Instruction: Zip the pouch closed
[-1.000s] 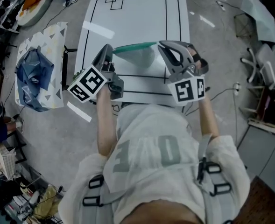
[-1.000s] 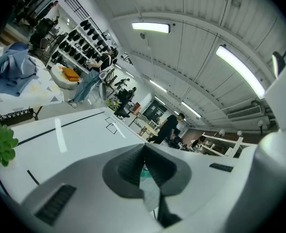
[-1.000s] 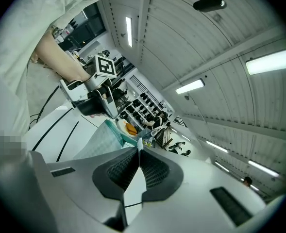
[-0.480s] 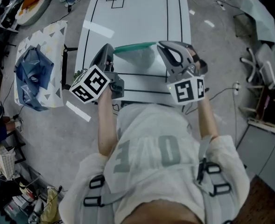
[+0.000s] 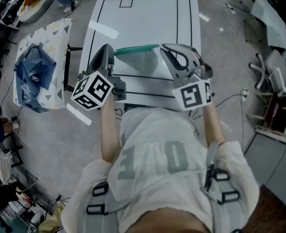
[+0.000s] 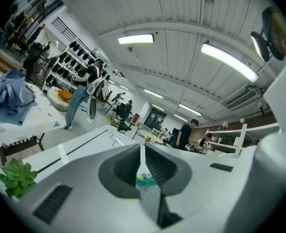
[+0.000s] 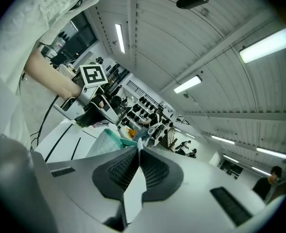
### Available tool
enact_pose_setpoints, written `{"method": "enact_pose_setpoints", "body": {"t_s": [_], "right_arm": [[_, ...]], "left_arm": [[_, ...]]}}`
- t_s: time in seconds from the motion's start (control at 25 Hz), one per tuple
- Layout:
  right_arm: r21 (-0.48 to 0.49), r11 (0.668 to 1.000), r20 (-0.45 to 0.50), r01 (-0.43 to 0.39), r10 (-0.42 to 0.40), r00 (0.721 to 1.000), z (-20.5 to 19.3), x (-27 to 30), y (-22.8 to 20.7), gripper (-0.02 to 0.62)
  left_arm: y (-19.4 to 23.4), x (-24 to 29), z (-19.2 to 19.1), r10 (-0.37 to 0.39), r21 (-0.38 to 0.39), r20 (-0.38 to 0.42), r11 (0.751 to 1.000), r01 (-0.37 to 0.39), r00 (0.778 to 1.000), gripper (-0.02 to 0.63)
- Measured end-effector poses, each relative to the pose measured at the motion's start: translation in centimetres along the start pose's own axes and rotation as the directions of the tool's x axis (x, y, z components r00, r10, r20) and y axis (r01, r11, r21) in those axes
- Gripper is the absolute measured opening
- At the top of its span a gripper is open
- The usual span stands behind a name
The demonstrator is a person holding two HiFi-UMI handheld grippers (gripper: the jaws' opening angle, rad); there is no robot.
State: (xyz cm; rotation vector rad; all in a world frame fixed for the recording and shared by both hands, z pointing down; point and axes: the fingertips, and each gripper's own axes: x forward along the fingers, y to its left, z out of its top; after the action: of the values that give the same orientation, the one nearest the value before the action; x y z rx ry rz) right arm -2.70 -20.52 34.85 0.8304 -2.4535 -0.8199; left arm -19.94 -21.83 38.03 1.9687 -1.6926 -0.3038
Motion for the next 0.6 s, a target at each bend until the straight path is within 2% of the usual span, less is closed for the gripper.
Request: {"method": "enact_pose_setpoints", "body": {"t_s": [0.04, 0.12, 0.28, 0.48, 0.6], "right_arm": [[0.003, 1.0, 0.002, -0.003, 0.003, 1.0, 0.1, 0.1, 0.0, 0.017], [0.005, 1.0, 0.002, -0.015, 0.015, 1.0, 0.2, 0.2, 0.2, 0.017], [0.009, 1.0, -0.001, -0.025, 0.025, 1.0, 0.3, 0.1, 0.6, 0.017], [0.015, 1.0, -0.015, -0.019, 0.02, 1.0, 0.0, 0.0, 0.6, 0.017], [0.016, 0.999, -0.018, -0.031, 0.032, 0.999, 0.2, -0.1, 1.1, 0.017]], "left_arm": [[0.2, -0.1, 0.2, 0.011, 0.011, 0.016, 1.0, -0.011, 1.0, 0.015], [0.3, -0.4, 0.7, 0.022, 0.022, 0.034, 0.999, -0.023, 0.999, 0.14], [0.4, -1.0, 1.3, 0.033, 0.021, 0.063, 0.999, -0.034, 0.997, 0.141], [-0.2, -1.7, 2.5, 0.025, 0.079, 0.136, 0.996, -0.036, 0.99, 0.141], [-0.7, -2.0, 2.8, 0.017, 0.114, 0.148, 0.993, -0.034, 0.989, 0.141]]}}
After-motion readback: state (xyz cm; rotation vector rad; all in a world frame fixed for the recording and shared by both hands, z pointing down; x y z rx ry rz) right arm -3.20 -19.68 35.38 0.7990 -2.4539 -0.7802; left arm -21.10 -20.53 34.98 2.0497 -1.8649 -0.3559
